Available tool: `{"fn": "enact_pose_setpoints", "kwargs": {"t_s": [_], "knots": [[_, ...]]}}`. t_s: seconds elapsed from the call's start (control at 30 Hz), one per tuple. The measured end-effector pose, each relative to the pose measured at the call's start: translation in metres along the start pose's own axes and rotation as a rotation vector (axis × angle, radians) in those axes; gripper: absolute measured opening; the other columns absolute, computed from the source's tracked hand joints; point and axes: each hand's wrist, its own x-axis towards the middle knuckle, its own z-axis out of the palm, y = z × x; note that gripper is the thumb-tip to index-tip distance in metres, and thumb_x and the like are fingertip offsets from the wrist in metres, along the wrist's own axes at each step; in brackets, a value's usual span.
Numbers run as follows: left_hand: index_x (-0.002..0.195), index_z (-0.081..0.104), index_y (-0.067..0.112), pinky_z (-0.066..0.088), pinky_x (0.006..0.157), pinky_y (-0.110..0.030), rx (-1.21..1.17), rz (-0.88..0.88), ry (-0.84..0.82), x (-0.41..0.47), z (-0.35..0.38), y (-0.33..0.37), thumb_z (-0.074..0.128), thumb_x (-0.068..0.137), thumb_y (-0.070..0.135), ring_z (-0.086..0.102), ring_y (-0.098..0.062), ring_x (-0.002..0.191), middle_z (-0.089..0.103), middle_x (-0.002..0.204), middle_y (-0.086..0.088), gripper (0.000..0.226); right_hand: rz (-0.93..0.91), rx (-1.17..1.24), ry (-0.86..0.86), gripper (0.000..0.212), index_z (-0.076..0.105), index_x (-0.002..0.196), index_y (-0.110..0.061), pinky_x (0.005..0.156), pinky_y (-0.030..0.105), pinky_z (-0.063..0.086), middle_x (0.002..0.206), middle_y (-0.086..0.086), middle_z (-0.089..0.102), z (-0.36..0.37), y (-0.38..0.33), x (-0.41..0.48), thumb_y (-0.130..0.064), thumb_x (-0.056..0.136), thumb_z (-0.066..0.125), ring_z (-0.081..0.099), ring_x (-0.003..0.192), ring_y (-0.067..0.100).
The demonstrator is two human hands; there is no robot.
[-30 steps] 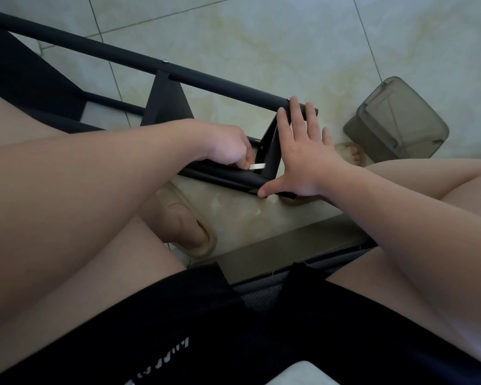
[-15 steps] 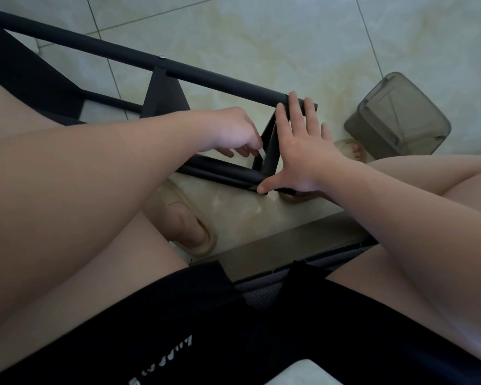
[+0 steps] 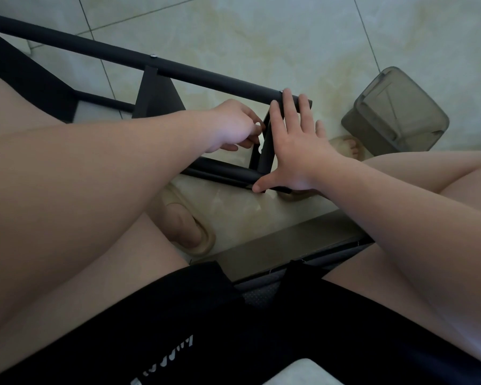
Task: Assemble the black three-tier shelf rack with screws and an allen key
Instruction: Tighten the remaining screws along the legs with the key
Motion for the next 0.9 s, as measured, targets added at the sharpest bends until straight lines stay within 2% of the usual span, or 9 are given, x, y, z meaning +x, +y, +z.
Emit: {"fn": "enact_pose_setpoints", "kwargs": {"t_s": [0.17, 0.53, 0.77, 0.9], "knots": [[0.088, 0.067, 0.028, 0.052, 0.072, -0.027, -0.042, -0.010, -0.005, -0.0003, 0.0010, 0.0020, 0.060, 0.097, 0.024, 0.071, -0.007, 0.077, 0.074, 0.074, 0.011, 0.012, -0.002, 0.000, 0.003, 0.156, -0.021, 0.158, -0.010, 0.122, 0.064, 0.008, 0.163, 0.011, -0.034, 0.0005, 0.0001, 0.0003, -0.081, 0.058, 0.077, -0.028, 0.151, 0.038], [0.093, 0.068, 0.021, 0.050, 0.071, -0.027, 0.064, -0.063, -0.071, -0.0062, -0.0019, -0.0006, 0.059, 0.099, 0.021, 0.070, -0.010, 0.084, 0.075, 0.082, 0.006, 0.011, -0.002, 0.007, -0.002, 0.157, -0.021, 0.158, -0.010, 0.122, 0.064, 0.008, 0.163, 0.010, -0.035, -0.0007, -0.0003, 0.0000, -0.081, 0.057, 0.077, -0.028, 0.150, 0.038], [0.099, 0.068, 0.020, 0.054, 0.079, -0.031, -0.001, -0.099, -0.049, -0.0047, -0.0007, 0.0038, 0.055, 0.099, 0.022, 0.072, -0.010, 0.084, 0.076, 0.072, 0.010, 0.013, 0.000, -0.001, -0.007, 0.157, -0.021, 0.158, -0.011, 0.122, 0.064, 0.008, 0.162, 0.010, -0.035, -0.0006, -0.0002, 0.0006, -0.081, 0.058, 0.077, -0.029, 0.150, 0.038], [0.101, 0.069, 0.020, 0.054, 0.083, -0.031, 0.032, -0.082, -0.047, -0.0053, -0.0007, 0.0024, 0.056, 0.100, 0.023, 0.071, -0.011, 0.087, 0.076, 0.083, 0.007, 0.014, -0.001, 0.003, -0.007, 0.157, -0.022, 0.158, -0.010, 0.122, 0.064, 0.008, 0.163, 0.010, -0.035, -0.0010, -0.0001, 0.0005, -0.081, 0.058, 0.077, -0.029, 0.150, 0.038]]}}
